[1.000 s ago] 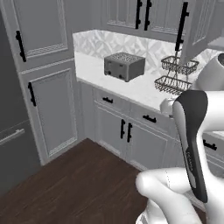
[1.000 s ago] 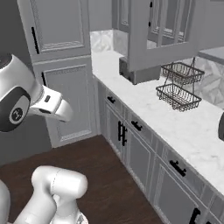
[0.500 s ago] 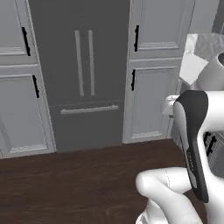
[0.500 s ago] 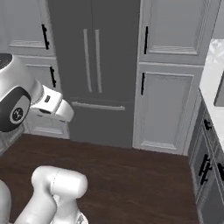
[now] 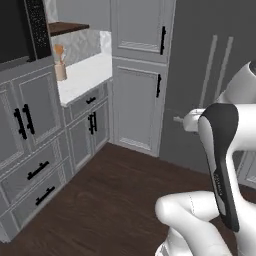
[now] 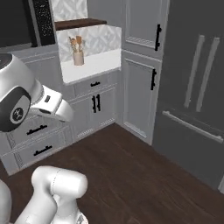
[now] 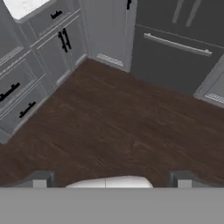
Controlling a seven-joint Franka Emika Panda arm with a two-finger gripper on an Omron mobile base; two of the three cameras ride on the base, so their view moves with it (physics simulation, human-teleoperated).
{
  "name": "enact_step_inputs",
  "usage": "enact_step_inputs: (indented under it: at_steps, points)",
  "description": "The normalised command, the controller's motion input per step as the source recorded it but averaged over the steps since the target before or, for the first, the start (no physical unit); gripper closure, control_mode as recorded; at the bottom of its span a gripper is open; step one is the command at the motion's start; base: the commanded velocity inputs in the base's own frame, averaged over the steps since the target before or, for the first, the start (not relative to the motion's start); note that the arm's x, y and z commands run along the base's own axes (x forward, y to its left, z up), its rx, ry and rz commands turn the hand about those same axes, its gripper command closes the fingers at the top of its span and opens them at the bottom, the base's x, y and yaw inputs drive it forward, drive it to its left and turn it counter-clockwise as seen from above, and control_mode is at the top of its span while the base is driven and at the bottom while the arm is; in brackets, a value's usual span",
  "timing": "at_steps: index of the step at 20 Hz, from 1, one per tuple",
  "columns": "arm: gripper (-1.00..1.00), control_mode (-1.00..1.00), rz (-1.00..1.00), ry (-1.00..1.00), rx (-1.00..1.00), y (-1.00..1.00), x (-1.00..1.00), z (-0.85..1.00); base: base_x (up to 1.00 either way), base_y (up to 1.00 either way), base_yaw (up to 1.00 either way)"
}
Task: Gather all objects into one cabinet and sort the glasses and bowls to opposite sides.
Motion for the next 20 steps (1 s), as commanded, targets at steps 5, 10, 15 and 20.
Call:
enact_step_inputs:
  at_steps: [5,10,15,20]
  points:
    - [-1.00,1.00,0.00,0.00,0.00,0.00,0.00,0.00,0.00,0.00,0.88]
    - [-1.00,1.00,0.00,0.00,0.00,0.00,0.00,0.00,0.09,-0.11,0.68]
    - [-1.00,1.00,0.00,0.00,0.00,0.00,0.00,0.00,0.18,-0.77,0.35]
    - [-1.00,1.00,0.00,0.00,0.00,0.00,0.00,0.00,0.12,-0.90,0.35]
